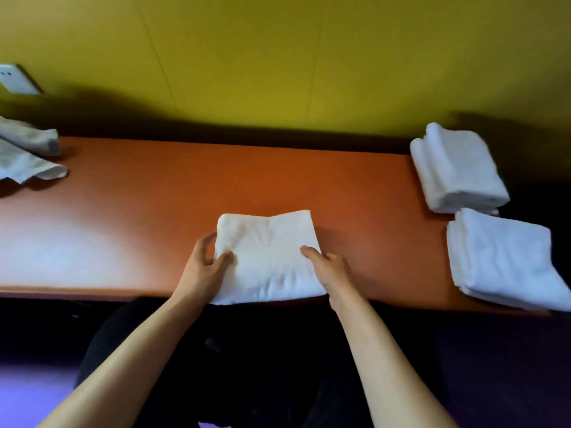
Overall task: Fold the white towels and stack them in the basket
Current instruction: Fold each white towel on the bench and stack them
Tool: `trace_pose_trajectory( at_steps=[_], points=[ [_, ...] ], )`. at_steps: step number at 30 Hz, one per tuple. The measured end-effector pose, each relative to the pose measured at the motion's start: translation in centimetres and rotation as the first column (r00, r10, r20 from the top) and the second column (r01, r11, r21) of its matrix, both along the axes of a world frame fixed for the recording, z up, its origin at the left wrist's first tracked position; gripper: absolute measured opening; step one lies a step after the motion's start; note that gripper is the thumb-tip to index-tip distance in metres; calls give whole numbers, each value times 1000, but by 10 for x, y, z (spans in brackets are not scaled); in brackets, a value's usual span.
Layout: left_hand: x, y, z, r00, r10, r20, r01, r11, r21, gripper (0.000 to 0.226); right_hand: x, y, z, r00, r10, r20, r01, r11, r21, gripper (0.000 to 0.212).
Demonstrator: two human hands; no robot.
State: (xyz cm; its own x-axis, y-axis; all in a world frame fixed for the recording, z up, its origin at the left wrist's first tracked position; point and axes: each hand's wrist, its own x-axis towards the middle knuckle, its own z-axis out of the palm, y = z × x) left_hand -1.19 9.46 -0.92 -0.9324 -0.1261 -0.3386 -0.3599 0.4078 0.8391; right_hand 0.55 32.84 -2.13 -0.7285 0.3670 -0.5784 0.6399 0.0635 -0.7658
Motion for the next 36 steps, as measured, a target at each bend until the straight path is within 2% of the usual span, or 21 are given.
trace_pose_trajectory(
  at_steps=[6,13,16,19,23,27,29,30,32,34,36],
  points=[
    [4,77,17,987,-132,-89,133,991,13,48,20,66,25,988,-74,-136,90,990,109,47],
    [6,172,49,948,-275,-157,289,955,73,50,44,160,63,954,-131,-270,179,970,162,21],
    [6,209,59,917,-356,-182,378,919,110,53,54,198,76,935,-154,-320,213,964,159,9],
    [4,247,67,870,-448,-205,485,854,189,62,68,241,87,901,-189,-390,286,935,208,11],
    [5,313,69,786,-556,-269,608,775,172,70,91,306,95,839,-271,-471,430,861,271,12],
    [11,372,66,748,-607,-266,649,753,107,64,109,354,86,811,-301,-502,507,790,345,12],
    [13,387,59,738,-632,-235,658,751,47,71,113,368,69,841,-311,-443,502,754,423,21],
    [15,391,54,710,-668,-225,678,734,-39,74,114,372,59,875,-307,-374,468,732,495,28],
    [22,393,42,598,-771,-220,726,637,-258,66,118,371,42,930,-267,-252,367,631,684,47],
    [31,390,36,485,-840,-244,747,543,-384,48,124,360,36,930,-170,-327,368,467,804,47],
    [37,388,36,449,-863,-234,744,506,-437,45,128,348,34,905,27,-425,389,354,851,41]
  ],
)
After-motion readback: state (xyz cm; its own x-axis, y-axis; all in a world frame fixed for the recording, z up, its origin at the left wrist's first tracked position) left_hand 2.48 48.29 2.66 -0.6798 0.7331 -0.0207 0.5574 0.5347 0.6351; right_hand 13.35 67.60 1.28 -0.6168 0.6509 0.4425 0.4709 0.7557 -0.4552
